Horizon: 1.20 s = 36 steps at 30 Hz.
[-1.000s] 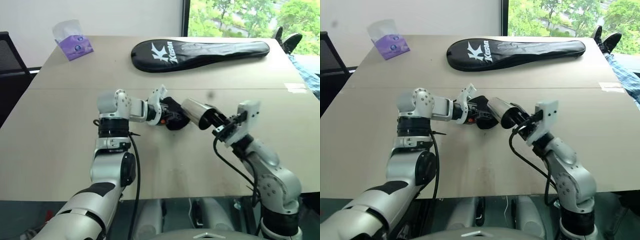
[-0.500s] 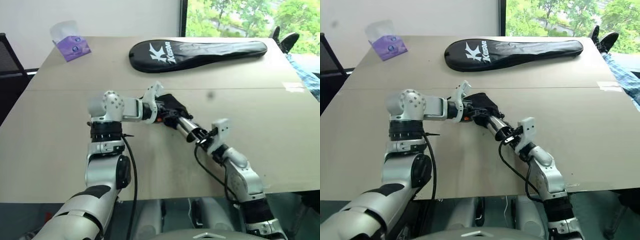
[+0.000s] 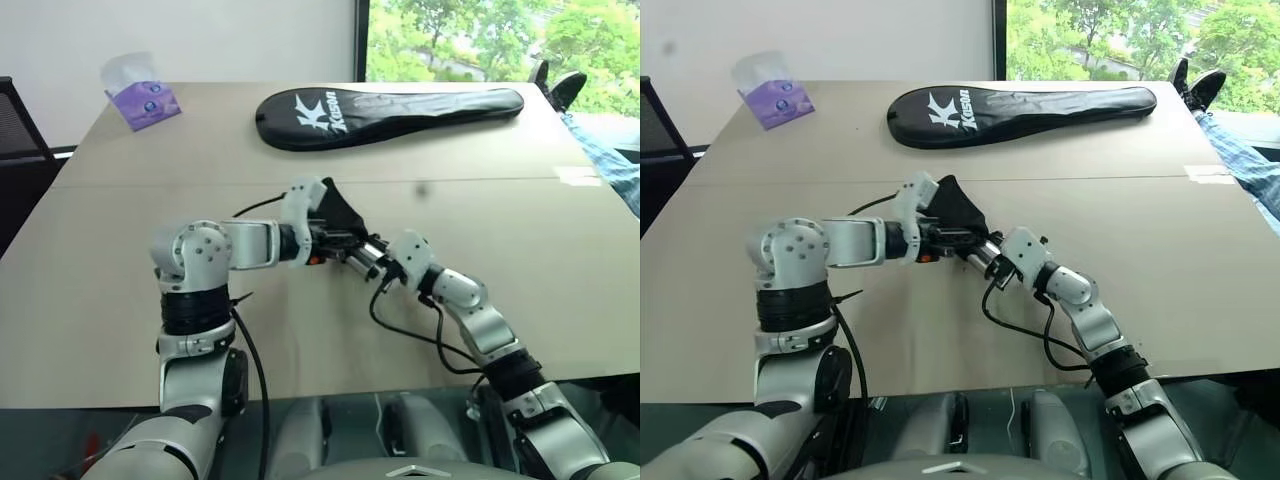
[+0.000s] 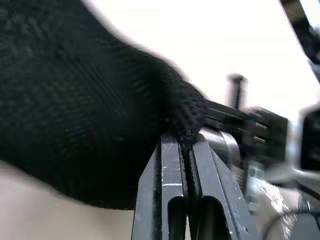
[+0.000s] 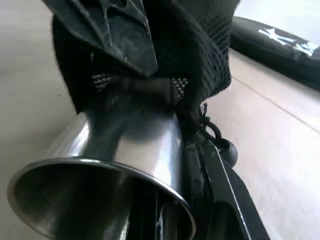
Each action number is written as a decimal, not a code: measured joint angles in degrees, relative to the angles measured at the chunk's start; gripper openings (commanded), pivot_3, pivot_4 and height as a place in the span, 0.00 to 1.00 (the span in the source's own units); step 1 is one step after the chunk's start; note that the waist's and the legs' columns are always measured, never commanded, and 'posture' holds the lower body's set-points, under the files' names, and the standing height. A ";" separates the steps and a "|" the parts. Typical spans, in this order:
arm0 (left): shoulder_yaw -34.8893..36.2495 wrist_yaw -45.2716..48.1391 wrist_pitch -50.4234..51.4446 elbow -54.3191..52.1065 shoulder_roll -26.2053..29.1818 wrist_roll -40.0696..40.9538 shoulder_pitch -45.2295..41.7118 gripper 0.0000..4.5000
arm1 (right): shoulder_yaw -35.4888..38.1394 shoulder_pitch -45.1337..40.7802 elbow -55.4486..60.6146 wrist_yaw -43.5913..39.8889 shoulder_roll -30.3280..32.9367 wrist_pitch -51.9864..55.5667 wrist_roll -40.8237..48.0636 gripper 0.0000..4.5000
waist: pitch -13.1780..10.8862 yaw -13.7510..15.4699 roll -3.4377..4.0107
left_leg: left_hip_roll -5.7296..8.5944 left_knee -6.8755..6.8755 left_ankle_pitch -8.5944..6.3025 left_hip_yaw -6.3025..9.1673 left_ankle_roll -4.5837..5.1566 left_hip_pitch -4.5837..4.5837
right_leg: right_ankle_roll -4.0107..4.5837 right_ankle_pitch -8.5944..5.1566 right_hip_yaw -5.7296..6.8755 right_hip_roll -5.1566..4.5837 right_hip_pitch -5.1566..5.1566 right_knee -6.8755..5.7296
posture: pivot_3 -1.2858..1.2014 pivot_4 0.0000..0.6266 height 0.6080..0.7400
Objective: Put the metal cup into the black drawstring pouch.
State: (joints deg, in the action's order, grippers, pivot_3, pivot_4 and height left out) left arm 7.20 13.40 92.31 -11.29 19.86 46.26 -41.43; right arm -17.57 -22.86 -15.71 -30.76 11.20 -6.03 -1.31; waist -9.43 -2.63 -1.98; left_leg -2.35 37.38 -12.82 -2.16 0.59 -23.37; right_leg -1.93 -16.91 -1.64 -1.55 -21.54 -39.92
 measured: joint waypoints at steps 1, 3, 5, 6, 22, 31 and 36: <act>-1.35 0.63 -0.13 -1.43 1.33 -0.10 0.03 0.00 | 0.32 -0.13 -0.62 0.03 -0.69 -0.16 0.21 0.03 | 0.00 -0.16 0.00 | -0.01 -0.07 0.02 -0.03 -0.05 0.06 | 0.01 0.00 -0.03 0.02 0.01 -0.02 | 0.52 0.24 1.00; -5.45 2.55 -1.47 -5.00 5.34 -0.72 0.02 0.00 | 1.14 -1.23 -2.67 0.09 -2.79 -0.11 1.07 0.03 | 0.00 -0.42 0.01 | -0.03 -0.21 0.08 -0.06 -0.14 0.21 | 0.02 -0.01 -0.07 0.05 0.06 -0.03 | 0.52 0.24 1.00; -8.06 4.60 -2.65 -6.41 7.19 -1.11 -0.05 0.00 | 1.82 -2.91 -5.25 0.32 -4.81 0.34 1.57 0.03 | -0.01 -0.53 0.00 | -0.03 -0.28 0.08 -0.12 -0.15 0.45 | 0.04 -0.02 -0.10 0.05 0.25 0.00 | 0.52 0.24 1.00; -8.94 5.64 -2.89 -6.68 8.00 -1.12 -0.16 0.00 | 2.30 -3.69 -6.36 0.45 -5.91 0.77 1.97 0.03 | -0.02 -0.67 0.00 | -0.03 -0.29 0.08 -0.13 -0.15 0.46 | 0.04 -0.02 -0.11 0.05 0.25 0.00 | 0.52 0.24 1.00; -5.37 9.48 -2.12 -7.00 7.84 -2.24 -3.47 0.00 | 8.83 -14.15 -22.25 3.88 -18.91 -1.86 10.52 0.03 | -0.26 0.38 0.11 | 0.09 -0.29 0.09 0.27 -0.13 -0.58 | 0.07 -0.04 0.15 -0.20 -0.52 0.13 | 0.52 0.24 1.00; -1.26 8.20 -0.54 -7.74 5.01 -3.23 -2.87 0.00 | 6.89 -16.36 -23.19 4.64 -18.60 -5.17 5.46 0.03 | -0.33 0.20 0.18 | 0.09 -0.33 0.09 0.25 -0.14 -0.55 | 0.08 -0.05 0.18 -0.15 -0.57 0.11 | 0.52 0.24 1.00; 1.45 7.98 -0.19 -8.34 2.36 -3.34 -2.77 0.00 | 9.35 -16.32 -20.08 3.60 -18.77 -0.37 11.00 0.03 | -0.36 0.40 0.20 | 0.14 -0.28 0.09 0.27 -0.14 -0.60 | 0.08 -0.04 0.23 -0.26 -0.53 0.15 | 0.52 0.24 1.00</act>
State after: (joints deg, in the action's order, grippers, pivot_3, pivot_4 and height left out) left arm 8.65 21.38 92.12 -19.64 22.22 42.92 -44.19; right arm -8.22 -39.18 -35.79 -27.16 -7.58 -6.40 9.70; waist -9.80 -2.23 -1.79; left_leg -2.21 37.10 -12.73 -1.89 0.46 -23.97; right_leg -1.86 -16.95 -1.41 -1.80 -22.07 -39.78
